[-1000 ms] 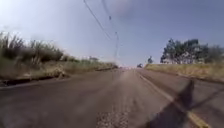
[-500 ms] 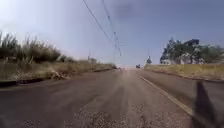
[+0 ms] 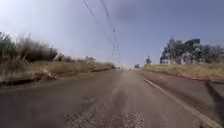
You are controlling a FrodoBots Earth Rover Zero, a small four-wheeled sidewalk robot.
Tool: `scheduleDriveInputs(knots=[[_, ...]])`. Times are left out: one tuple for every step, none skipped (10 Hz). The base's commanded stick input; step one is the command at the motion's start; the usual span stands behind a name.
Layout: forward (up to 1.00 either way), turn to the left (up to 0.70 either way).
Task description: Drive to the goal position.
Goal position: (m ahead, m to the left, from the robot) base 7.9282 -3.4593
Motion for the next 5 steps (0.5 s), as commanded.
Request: scheduleDriveInputs(knots=[[1.00, 0.00], [1.00, 0.00], [1.00, 0.00], [1.00, 0.00], [1.00, 0.00]])
